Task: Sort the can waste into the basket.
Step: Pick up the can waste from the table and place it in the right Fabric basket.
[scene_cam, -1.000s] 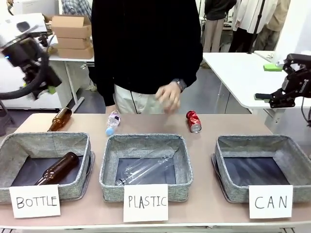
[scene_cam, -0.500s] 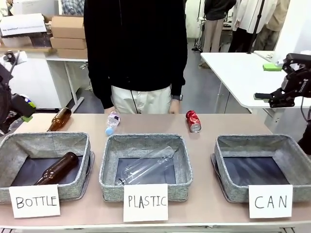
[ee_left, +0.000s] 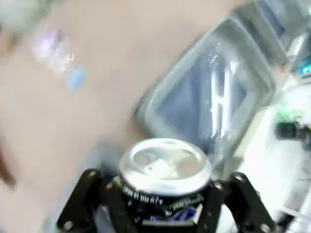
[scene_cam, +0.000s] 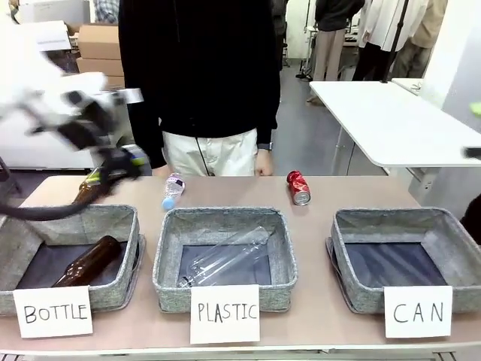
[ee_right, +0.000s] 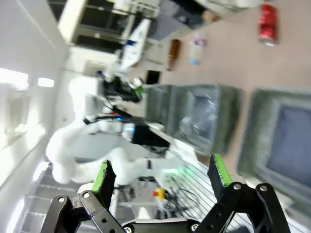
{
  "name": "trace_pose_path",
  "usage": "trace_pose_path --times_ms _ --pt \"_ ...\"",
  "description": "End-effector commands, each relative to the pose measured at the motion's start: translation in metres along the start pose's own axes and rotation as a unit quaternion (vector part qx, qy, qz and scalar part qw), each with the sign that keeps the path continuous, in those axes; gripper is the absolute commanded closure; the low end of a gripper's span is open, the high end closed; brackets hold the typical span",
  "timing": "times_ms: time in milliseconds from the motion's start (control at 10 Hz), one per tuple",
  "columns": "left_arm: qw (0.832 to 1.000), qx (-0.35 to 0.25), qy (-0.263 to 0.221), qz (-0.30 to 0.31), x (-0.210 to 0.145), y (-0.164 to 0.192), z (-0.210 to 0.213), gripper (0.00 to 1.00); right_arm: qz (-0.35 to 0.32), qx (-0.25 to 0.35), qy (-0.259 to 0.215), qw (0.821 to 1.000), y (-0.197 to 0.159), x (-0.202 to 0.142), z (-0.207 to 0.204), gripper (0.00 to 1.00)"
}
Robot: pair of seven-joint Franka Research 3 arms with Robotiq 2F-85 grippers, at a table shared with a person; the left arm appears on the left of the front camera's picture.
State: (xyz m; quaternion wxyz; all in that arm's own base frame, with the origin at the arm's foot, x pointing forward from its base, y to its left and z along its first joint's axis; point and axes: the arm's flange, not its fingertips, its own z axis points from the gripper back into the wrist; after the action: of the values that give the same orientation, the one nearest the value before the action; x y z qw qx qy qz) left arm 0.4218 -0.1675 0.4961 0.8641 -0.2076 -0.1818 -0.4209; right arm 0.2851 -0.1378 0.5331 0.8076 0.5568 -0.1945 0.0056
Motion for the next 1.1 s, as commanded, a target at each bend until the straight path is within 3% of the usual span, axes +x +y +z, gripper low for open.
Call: trace_pose_path --times_ms 0,100,300,500,600,700,800,900,1000 --pt "0.983 -0.018 -0.061 -0.173 0.105 -0.025 -0.043 1.00 0.024 -0.061 0.011 0.998 -0.034 -0.045 0.078 0.00" --pt "0.966 -0.027 -0.088 -0.241 0.153 -0.069 -0.070 1.00 0.010 -0.090 0.021 0.996 -0.060 -0.080 0.103 0.00" --pt "0.932 -0.107 -0.085 -0.335 0.206 -0.141 -0.113 1.00 -0.033 -0.090 0.091 0.991 -0.103 -0.132 0.106 0.00" --pt "0.898 -0.230 -0.088 -0.364 0.219 -0.204 -0.142 1.00 -0.089 -0.070 0.087 0.990 -0.135 -0.137 0.086 0.00" --pt "0.887 -0.293 -0.074 -0.350 0.217 -0.220 -0.159 1.00 -0.051 -0.088 0.075 0.992 -0.106 -0.146 0.109 0.00" --pt "0.876 -0.315 -0.068 -0.359 0.215 -0.236 -0.181 1.00 -0.051 -0.088 0.075 0.992 -0.106 -0.146 0.109 0.00" --pt "0.885 -0.302 -0.018 -0.353 0.207 -0.242 -0.195 1.00 -0.051 -0.088 0.075 0.992 -0.106 -0.146 0.109 0.00" --pt "0.884 -0.281 -0.091 -0.361 0.220 -0.248 -0.173 1.00 -0.051 -0.088 0.075 0.992 -0.106 -0.146 0.109 0.00" --pt "0.884 -0.281 -0.091 -0.361 0.220 -0.248 -0.173 1.00 -0.051 -0.088 0.075 0.992 -0.106 -0.146 0.109 0.00"
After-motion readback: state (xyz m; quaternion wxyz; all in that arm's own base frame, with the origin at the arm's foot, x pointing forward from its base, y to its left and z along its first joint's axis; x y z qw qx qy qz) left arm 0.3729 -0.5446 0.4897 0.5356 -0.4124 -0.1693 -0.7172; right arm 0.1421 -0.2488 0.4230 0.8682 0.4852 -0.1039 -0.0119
